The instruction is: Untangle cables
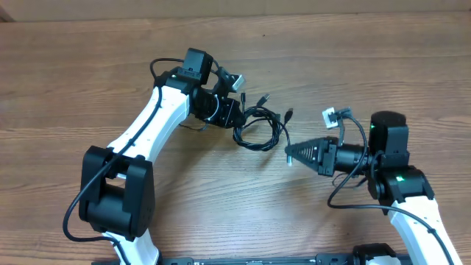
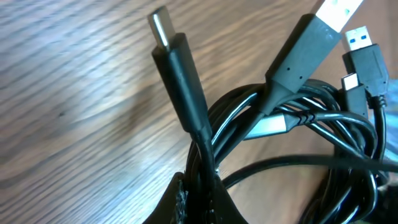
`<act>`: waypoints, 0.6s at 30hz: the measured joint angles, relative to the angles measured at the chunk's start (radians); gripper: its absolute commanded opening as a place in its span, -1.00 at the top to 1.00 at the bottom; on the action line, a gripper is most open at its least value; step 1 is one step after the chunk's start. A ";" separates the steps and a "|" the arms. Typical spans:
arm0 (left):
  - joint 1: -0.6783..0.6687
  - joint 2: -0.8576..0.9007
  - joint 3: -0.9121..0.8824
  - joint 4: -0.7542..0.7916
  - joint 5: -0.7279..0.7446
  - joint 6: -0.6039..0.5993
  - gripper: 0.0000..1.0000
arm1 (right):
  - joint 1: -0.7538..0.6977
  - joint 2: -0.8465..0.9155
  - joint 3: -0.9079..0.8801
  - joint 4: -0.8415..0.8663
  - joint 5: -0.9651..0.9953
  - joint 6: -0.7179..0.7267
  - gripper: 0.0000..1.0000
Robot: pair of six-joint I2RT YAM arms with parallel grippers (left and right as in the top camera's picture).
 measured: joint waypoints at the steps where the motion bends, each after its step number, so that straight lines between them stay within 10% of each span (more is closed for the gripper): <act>1: 0.000 0.000 0.000 0.000 -0.015 -0.006 0.92 | 0.000 0.000 0.018 0.003 0.020 0.003 0.92; 18: -0.101 0.000 -0.001 0.076 -0.044 -0.066 0.92 | 0.092 0.000 0.090 -0.126 0.238 0.043 0.92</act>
